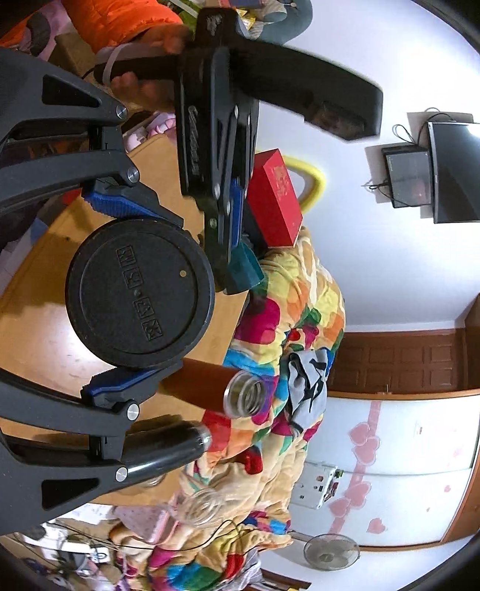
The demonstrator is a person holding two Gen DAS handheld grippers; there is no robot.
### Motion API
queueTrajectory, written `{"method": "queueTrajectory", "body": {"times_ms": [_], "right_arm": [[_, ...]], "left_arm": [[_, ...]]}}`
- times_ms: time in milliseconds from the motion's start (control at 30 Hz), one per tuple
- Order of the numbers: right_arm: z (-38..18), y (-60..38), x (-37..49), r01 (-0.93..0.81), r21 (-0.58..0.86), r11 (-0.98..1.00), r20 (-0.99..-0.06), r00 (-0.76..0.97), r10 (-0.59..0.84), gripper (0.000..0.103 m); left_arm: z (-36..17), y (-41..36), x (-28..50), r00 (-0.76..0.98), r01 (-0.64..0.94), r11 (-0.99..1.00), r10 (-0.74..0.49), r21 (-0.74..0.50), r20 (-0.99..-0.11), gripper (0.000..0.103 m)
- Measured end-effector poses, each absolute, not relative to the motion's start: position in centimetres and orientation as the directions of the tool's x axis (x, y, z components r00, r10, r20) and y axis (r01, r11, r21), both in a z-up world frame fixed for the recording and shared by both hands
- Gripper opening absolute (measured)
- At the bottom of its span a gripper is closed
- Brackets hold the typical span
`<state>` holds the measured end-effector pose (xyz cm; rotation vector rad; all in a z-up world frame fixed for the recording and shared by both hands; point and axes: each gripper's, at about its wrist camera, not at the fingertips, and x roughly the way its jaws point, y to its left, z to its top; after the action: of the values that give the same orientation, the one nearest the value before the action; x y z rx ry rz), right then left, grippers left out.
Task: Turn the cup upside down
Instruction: 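Rotate the tumbler base-up with the right tool and lower it onto the table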
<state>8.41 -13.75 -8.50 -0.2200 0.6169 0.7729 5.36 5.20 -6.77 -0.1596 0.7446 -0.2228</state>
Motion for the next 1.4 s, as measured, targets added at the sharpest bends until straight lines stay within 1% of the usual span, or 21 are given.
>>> {"method": "queueTrajectory", "body": {"times_ms": [67, 100, 133, 400, 667, 833, 1033, 1167, 1300, 1367, 1400], "right_arm": [[-8.1, -12.8, 9.1, -0.715, 0.029, 0.699, -0.607, 0.543, 0.58, 0.063], [-7.9, -12.4, 9.5, -0.719, 0.026, 0.695, -0.613, 0.538, 0.579, 0.063], [-7.7, -11.9, 9.9, -0.722, 0.021, 0.691, -0.62, 0.533, 0.575, 0.063], [-6.7, -8.3, 12.6, -0.727, 0.0, 0.686, -0.675, 0.506, 0.536, 0.063], [-6.4, -5.4, 14.6, -0.717, -0.018, 0.696, -0.726, 0.488, 0.484, 0.063], [-6.5, -5.3, 15.1, -0.696, -0.009, 0.718, -0.732, 0.494, 0.47, 0.063], [-6.8, -5.3, 15.4, -0.684, 0.02, 0.729, -0.743, 0.478, 0.469, 0.065], [-6.6, -5.6, 15.3, -0.676, 0.038, 0.736, -0.733, 0.482, 0.48, 0.065], [-5.7, -6.4, 14.5, -0.672, 0.044, 0.739, -0.711, 0.499, 0.496, 0.065], [-4.7, -7.4, 13.4, -0.666, 0.031, 0.746, -0.687, 0.528, 0.5, 0.066], [-4.2, -7.8, 13.1, -0.662, 0.029, 0.749, -0.676, 0.539, 0.503, 0.069]], "left_arm": [[-6.4, 6.1, 5.0, 0.724, 0.135, 0.968, -0.241, -0.211, -0.646, 0.033], [-6.3, 6.6, 4.8, 0.729, 0.128, 0.97, -0.235, -0.209, -0.643, 0.039], [-6.2, 7.1, 4.6, 0.733, 0.122, 0.97, -0.23, -0.209, -0.64, 0.041], [-6.0, 9.8, 3.6, 0.753, 0.072, 0.976, -0.188, -0.205, -0.631, 0.054], [-6.2, 10.9, 2.8, 0.751, 0.063, 0.974, -0.19, -0.218, -0.632, 0.058], [-5.9, 10.7, 2.3, 0.757, 0.081, 0.977, -0.189, -0.197, -0.625, 0.066], [-5.6, 10.4, 2.1, 0.762, 0.086, 0.977, -0.19, -0.193, -0.619, 0.067], [-5.1, 10.3, 2.0, 0.767, 0.083, 0.978, -0.184, -0.189, -0.615, 0.067], [-3.6, 9.6, 1.3, 0.786, 0.091, 0.981, -0.177, -0.173, -0.592, 0.067], [-2.8, 9.3, 0.9, 0.798, 0.097, 0.981, -0.179, -0.17, -0.575, 0.069], [-2.1, 8.9, 0.5, 0.81, 0.097, 0.982, -0.173, -0.162, -0.561, 0.073]]}}
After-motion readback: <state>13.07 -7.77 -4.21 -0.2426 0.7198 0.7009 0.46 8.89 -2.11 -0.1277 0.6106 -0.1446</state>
